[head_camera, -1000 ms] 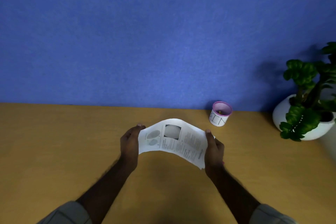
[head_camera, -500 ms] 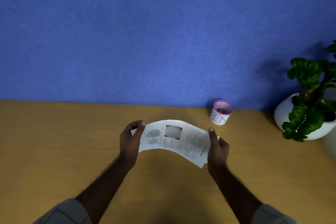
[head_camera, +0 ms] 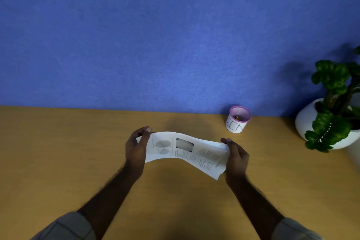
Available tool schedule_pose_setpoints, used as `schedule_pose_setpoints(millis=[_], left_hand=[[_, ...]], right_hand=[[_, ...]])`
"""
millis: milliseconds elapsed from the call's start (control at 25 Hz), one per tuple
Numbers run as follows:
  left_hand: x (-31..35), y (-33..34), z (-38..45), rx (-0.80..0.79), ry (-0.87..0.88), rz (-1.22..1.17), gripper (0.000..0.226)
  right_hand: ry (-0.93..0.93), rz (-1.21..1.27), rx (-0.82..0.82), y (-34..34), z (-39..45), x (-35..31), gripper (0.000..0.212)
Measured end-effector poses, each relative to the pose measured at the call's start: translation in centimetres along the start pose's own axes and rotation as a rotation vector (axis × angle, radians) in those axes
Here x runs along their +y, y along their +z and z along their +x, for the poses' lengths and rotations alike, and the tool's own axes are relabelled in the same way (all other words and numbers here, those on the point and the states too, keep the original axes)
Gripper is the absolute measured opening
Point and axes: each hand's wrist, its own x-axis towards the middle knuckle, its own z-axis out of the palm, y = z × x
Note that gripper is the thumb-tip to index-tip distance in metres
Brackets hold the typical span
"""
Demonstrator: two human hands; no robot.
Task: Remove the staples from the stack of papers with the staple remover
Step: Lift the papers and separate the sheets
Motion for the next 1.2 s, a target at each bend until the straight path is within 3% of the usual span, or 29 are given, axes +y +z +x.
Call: schedule_pose_setpoints(millis=[200,280,400,600,800,1000,1200], left_hand=[[-0.6,-1.5,0.6,-0.227,0.083,0.179,0.062],[-0.8,-2.0,1.1,-0.269,0.059,0.212,0.061],[-1.3,-2.5,1.6,-0.306,0.066,0.185,0.039],[-1.2,-1.3,1.2,-0.224,0.029,0.135,0.021],[-1.2,-0.3,-0.1,-0.169,0.133,-0.050,0.027],[-4.0,-0.7,-1.9,-0.097,0.020,0.090,0.027],[-3.5,-0.8,-1.5,-0.128,0.086,0.067,0.027]], right_hand=[[-0.096,0.020,-0.237,-1.3,0.2,0.9,0.051],[-0.141,-0.002,-0.374,-2.1,0.4,1.3,0.052],[-0.064,-0.097,-0.504,-3.1,0.9,2.4,0.052],[-0.027,-0.294,-0.361,-2.2,1.0,3.5,0.023],[-0.169,-0.262,-0.216,-0.2,-0.5,2.9,0.034],[0.056,-0.444,-0.224,-0.8,-1.7,6.1,0.031],[0.029,-0.358,-0.175,-0.9,-1.3,5.9,0.043]])
